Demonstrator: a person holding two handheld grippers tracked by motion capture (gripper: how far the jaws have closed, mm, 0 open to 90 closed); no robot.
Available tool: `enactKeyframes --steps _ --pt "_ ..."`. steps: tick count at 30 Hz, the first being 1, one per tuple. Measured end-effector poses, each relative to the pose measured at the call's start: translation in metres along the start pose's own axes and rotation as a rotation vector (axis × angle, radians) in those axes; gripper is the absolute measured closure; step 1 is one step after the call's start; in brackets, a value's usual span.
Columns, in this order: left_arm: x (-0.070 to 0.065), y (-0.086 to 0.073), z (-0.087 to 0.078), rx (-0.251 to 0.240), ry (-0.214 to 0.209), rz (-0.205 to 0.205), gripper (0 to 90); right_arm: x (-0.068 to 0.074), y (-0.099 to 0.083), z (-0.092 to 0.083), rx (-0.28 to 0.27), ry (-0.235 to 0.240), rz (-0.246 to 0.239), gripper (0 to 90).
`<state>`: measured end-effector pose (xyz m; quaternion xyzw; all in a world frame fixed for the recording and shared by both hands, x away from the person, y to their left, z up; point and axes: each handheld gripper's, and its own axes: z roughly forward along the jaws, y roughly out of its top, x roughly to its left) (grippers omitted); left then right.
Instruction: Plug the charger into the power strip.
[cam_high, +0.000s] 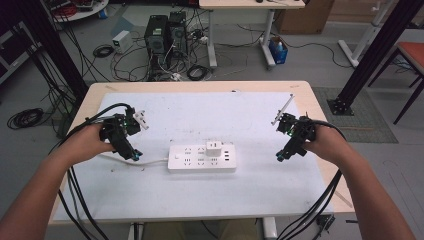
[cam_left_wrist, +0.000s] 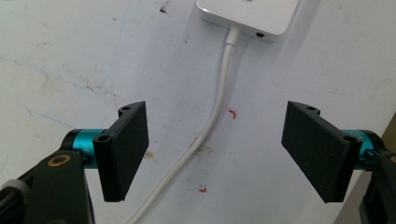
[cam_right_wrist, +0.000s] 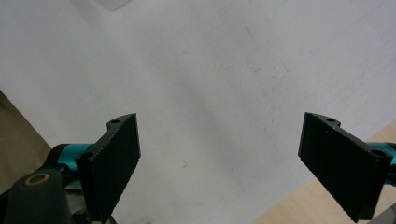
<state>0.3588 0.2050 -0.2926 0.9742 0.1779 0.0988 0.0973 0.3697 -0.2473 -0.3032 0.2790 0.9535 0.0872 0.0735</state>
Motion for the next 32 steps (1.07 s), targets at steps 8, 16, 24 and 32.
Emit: enactKeyframes --steps 8,16,24,32 --pt "-0.0041 0.0028 -0.0041 -0.002 0.004 -0.003 23.1 0.0058 -0.0011 -0.0023 -0.006 0.012 -0.005 12.0" --pt "-0.0041 0.0049 -0.0024 0.012 0.006 -0.004 23.1 0.0075 -0.0055 -0.0033 -0.017 0.013 0.003 12.0" --pt "-0.0041 0.0035 -0.0014 0.009 0.008 -0.01 23.1 0.0093 -0.0057 0.0016 -0.003 0.004 -0.001 12.0" --pt "-0.0035 0.0017 -0.0029 0.006 0.016 -0.008 23.1 0.0103 -0.0042 -0.0001 -0.011 0.001 -0.003 12.0"
